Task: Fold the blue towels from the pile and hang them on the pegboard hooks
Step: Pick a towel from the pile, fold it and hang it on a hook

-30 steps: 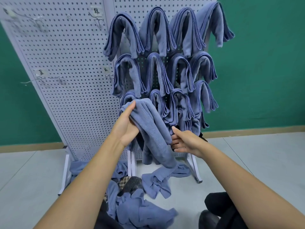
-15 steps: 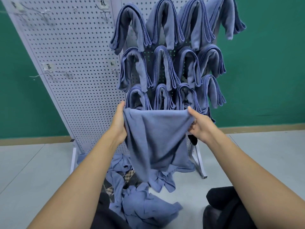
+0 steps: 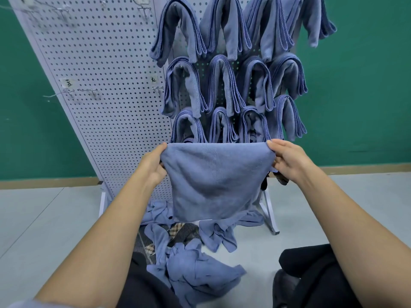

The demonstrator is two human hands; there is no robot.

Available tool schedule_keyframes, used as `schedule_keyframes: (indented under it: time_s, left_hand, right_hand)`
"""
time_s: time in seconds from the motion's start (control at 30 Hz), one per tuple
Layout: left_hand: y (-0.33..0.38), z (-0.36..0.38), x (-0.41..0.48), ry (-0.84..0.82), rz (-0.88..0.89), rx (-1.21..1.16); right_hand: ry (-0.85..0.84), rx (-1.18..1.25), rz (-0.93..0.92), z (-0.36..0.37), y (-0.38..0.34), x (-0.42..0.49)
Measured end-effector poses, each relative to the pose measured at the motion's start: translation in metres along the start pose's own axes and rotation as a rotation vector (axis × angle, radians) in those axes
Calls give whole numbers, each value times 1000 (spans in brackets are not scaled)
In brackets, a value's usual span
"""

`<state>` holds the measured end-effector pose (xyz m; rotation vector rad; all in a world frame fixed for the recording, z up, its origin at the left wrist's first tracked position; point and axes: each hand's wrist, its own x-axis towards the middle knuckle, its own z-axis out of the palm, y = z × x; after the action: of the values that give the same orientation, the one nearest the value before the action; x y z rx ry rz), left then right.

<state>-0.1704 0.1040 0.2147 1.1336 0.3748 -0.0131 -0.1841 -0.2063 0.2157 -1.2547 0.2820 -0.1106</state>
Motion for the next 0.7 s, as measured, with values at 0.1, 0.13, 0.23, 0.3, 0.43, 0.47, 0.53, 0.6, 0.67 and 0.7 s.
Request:
schedule_keyframes:
  time_s: [0.1,0.13,0.23,0.3,0.43,0.47,0.53,0.6,0.67,0.7]
  left_hand:
    - [1,-2,1,-25,-34,14]
    - [1,-3,2,-26,-44,35]
    - [1,-2,-1,-47,-66,61]
    - [0,1,-3,-57,-50,75]
    - [-3,1,0,-17,26,106]
    - [-4,0,1,-10,40,115]
    - [-3,-1,1,3,69,119]
    - [-1,-3,-1,12,94,115]
    - [0,-4,-3,-6,117,164]
    - [1,-4,-4,-17,133,212]
  right_hand:
    - [48,38,-23,-4,-1,-2]
    - [59,46,-37,-6,0,-1]
    - [64,29,-64,-8,0,-1]
    - [60,-7,-75,-9,-1,-1]
    - [65,-72,-90,-12,-1,0]
    - [66,-80,-89,-13,-1,0]
    - [66,-89,-86,-13,0,0]
    - [67,-91,-87,-13,0,0]
    - [62,-107,-91,-14,-1,0]
    - [54,-121,-97,-15,-1,-1]
